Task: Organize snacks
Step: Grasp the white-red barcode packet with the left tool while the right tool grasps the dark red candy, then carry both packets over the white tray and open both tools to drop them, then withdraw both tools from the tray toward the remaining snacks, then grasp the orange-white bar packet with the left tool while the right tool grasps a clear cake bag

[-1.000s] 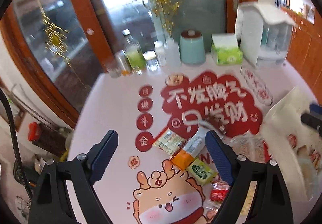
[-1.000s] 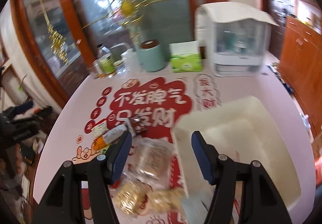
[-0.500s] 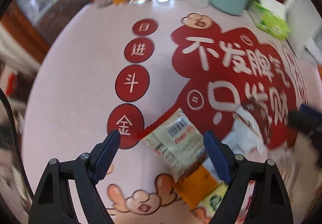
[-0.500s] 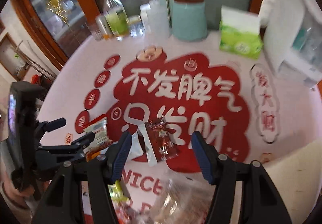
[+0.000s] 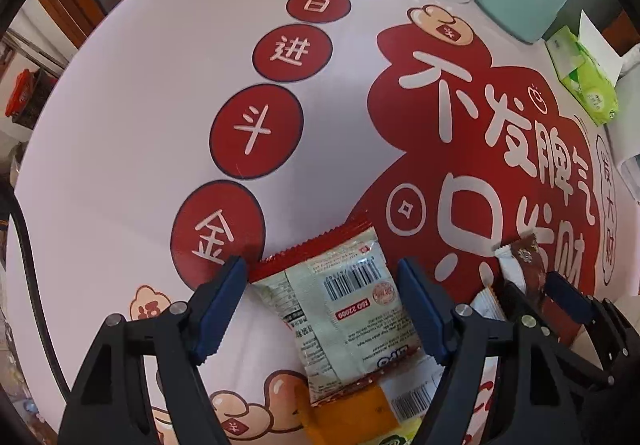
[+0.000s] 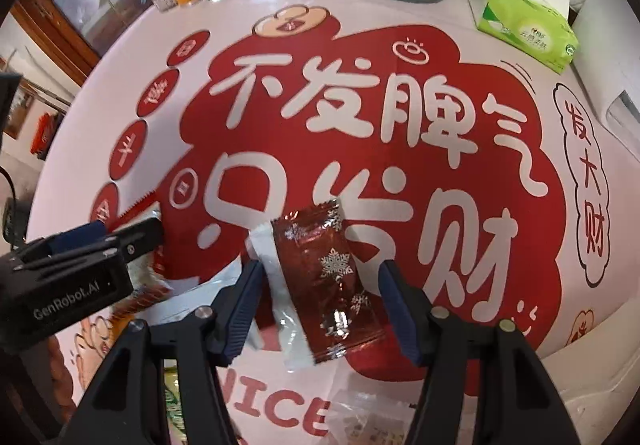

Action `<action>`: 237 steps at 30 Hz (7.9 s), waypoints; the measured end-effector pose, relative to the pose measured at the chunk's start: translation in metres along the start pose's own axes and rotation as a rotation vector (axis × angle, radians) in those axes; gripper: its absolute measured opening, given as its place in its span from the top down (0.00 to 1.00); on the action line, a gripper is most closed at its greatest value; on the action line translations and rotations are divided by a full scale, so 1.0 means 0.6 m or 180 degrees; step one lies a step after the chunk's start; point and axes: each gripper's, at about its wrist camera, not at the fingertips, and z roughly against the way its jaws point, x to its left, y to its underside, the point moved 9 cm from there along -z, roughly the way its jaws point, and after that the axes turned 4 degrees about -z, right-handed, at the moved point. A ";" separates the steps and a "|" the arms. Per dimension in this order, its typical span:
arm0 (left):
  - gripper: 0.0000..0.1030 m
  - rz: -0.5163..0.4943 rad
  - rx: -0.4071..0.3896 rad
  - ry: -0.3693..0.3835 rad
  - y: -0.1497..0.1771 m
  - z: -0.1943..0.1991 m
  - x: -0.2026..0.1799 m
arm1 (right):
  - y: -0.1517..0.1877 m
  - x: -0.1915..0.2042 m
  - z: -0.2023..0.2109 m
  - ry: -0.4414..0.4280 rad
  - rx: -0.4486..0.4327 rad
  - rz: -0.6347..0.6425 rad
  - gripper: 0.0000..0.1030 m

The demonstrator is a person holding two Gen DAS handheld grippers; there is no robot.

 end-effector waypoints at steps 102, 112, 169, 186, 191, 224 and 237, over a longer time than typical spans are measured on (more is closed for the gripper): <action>0.53 -0.2740 -0.1421 0.0541 0.359 0.366 -0.671 | 0.388 -0.486 0.458 0.0041 -0.1419 -0.1801 0.65; 0.21 -0.2696 -0.0927 0.0402 0.350 0.281 -0.672 | 0.385 -0.489 0.405 0.0019 -0.1137 -0.1868 0.61; 0.14 -0.2385 -0.1819 0.0325 0.381 0.538 -0.424 | 0.424 -0.335 0.520 -0.0046 -0.1440 -0.1406 0.58; 0.13 -0.2342 -0.1774 -0.0668 0.231 0.590 -0.150 | 0.324 -0.152 0.497 -0.0433 -0.1307 -0.0793 0.58; 0.13 -0.2588 -0.1568 -0.0662 0.214 0.526 -0.130 | 0.330 -0.134 0.451 -0.0502 -0.1068 -0.0940 0.58; 0.30 -0.3216 0.0136 0.0097 0.132 0.024 -0.088 | 0.351 -0.134 0.221 -0.0267 -0.0156 -0.1997 0.56; 0.64 -0.2796 0.0067 0.0391 0.148 0.029 -0.068 | 0.349 -0.137 0.158 -0.0758 -0.0293 -0.2287 0.50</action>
